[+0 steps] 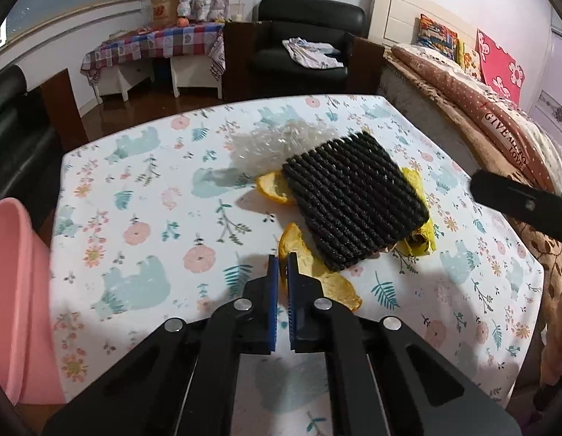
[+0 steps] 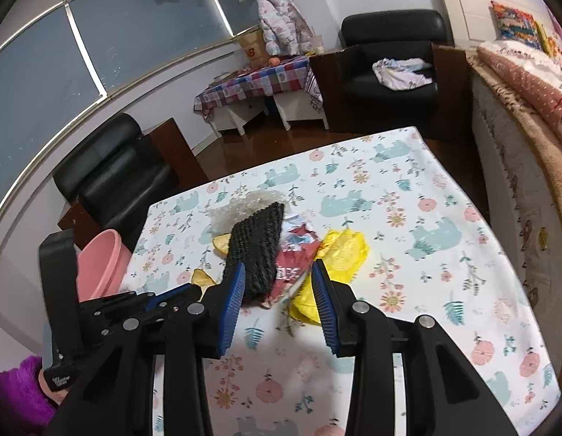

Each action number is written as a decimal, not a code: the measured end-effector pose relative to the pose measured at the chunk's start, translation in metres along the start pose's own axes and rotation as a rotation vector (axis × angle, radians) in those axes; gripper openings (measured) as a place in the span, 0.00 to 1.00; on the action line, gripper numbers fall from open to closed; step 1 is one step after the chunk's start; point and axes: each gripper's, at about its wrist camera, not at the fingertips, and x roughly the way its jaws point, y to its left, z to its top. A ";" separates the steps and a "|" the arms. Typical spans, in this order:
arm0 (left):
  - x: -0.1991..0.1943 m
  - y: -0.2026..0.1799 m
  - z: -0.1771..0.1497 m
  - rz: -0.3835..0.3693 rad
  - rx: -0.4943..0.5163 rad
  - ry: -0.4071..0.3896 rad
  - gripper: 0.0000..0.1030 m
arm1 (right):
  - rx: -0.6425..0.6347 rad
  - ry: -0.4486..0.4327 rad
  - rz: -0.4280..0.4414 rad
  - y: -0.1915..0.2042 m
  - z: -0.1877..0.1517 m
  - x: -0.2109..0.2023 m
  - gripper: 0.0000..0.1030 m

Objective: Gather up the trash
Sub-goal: 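Grasp an orange peel with the left gripper while the right grasps the black foam net, then carry the peel and black net over the pink bucket and open both grippers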

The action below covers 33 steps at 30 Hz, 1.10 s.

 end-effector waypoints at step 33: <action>-0.070 0.026 -0.019 0.009 -0.073 -0.133 0.04 | -0.073 -0.031 0.011 0.041 0.000 -0.008 0.07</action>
